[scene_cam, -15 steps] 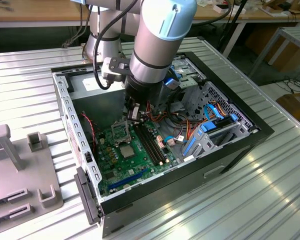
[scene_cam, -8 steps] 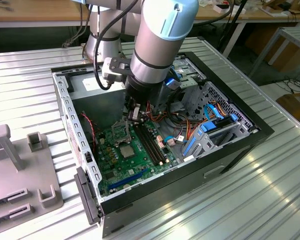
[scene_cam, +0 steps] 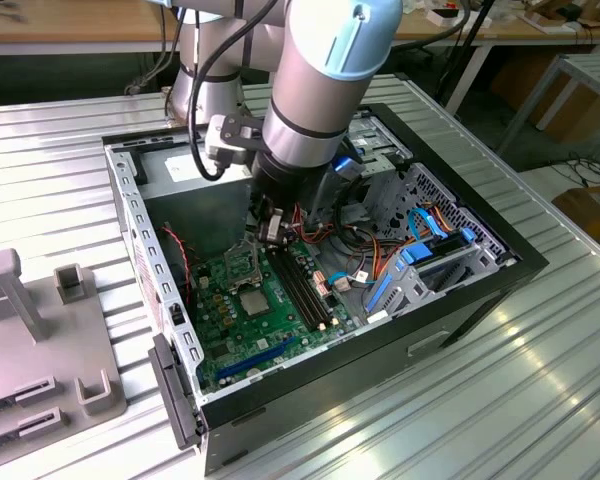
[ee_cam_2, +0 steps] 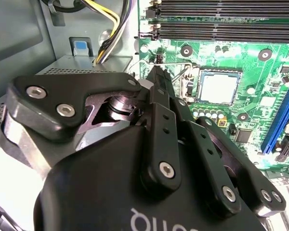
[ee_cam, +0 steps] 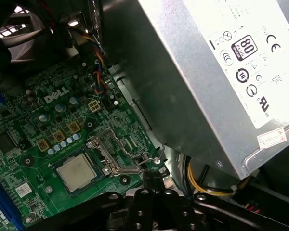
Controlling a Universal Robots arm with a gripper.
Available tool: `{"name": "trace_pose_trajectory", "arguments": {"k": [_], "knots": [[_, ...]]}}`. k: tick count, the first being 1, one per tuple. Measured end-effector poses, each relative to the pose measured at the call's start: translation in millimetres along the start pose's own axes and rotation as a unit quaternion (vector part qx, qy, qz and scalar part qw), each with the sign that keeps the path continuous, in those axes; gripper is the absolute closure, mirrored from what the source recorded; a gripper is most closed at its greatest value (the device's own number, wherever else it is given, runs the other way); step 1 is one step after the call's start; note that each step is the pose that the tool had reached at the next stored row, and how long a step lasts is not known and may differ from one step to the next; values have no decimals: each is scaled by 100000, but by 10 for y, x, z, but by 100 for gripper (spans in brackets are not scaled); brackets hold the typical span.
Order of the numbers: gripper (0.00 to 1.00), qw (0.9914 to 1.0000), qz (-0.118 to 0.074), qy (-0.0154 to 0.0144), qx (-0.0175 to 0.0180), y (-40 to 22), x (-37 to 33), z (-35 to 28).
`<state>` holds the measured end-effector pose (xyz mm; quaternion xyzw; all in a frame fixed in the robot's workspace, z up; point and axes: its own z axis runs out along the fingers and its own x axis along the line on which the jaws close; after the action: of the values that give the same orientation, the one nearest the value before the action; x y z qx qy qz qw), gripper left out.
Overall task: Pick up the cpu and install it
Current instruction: 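Close the cpu cover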
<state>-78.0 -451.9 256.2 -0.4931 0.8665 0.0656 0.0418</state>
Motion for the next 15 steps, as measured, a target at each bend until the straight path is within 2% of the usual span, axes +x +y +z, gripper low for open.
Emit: {"name": "trace_pose_trajectory", "arguments": {"k": [15], "knots": [[89, 100000, -1, 123, 69, -62, 125, -45]]}}
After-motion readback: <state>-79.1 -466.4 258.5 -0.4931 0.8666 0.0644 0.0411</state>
